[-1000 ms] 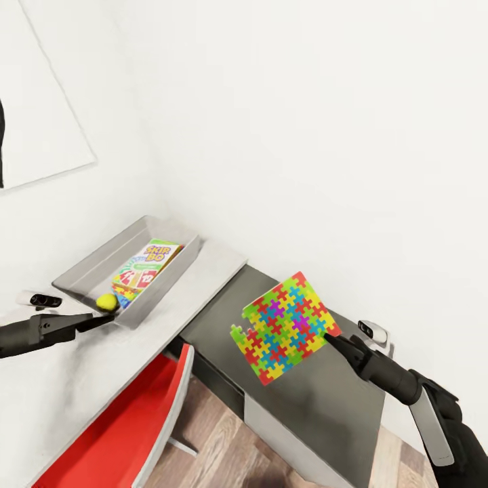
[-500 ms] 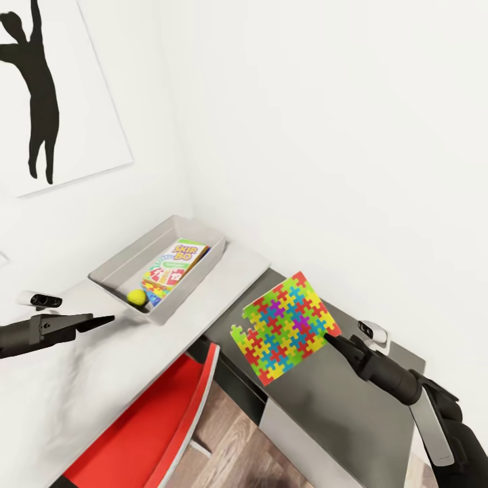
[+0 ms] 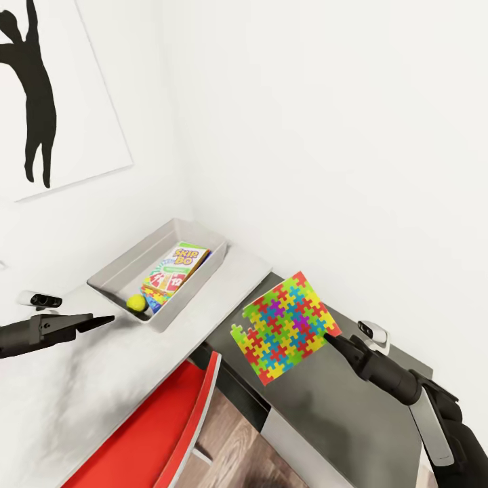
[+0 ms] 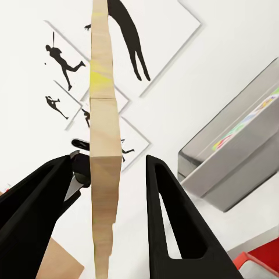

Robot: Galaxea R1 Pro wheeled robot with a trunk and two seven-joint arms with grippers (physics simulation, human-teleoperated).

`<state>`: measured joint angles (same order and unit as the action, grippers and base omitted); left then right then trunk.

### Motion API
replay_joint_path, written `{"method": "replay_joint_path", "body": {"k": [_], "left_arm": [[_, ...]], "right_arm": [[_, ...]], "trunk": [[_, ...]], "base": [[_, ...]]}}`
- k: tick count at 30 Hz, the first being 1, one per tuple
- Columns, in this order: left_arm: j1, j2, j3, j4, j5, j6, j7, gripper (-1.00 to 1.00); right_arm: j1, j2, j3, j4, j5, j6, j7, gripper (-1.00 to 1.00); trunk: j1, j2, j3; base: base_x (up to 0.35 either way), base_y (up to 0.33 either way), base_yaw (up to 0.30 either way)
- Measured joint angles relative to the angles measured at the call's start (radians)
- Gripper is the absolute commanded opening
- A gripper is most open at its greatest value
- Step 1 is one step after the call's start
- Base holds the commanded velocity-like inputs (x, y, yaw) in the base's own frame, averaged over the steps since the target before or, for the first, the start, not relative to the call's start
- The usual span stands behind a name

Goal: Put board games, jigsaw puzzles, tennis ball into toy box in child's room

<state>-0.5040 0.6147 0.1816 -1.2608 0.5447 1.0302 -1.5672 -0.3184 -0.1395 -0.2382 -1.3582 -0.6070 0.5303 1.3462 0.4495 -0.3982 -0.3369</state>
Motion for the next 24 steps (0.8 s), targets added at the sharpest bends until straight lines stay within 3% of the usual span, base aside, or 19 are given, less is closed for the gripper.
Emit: {"method": "replay_joint_path", "body": {"k": [24], "left_arm": [[0.000, 0.000, 0.000, 0.002, 0.000, 0.001, 0.000, 1.00]], "right_arm": [[0.000, -0.001, -0.001, 0.005, 0.000, 0.000, 0.000, -1.00]], "trunk": [[0.000, 0.000, 0.000]], "base": [[0.063, 0.034, 0.000]]}}
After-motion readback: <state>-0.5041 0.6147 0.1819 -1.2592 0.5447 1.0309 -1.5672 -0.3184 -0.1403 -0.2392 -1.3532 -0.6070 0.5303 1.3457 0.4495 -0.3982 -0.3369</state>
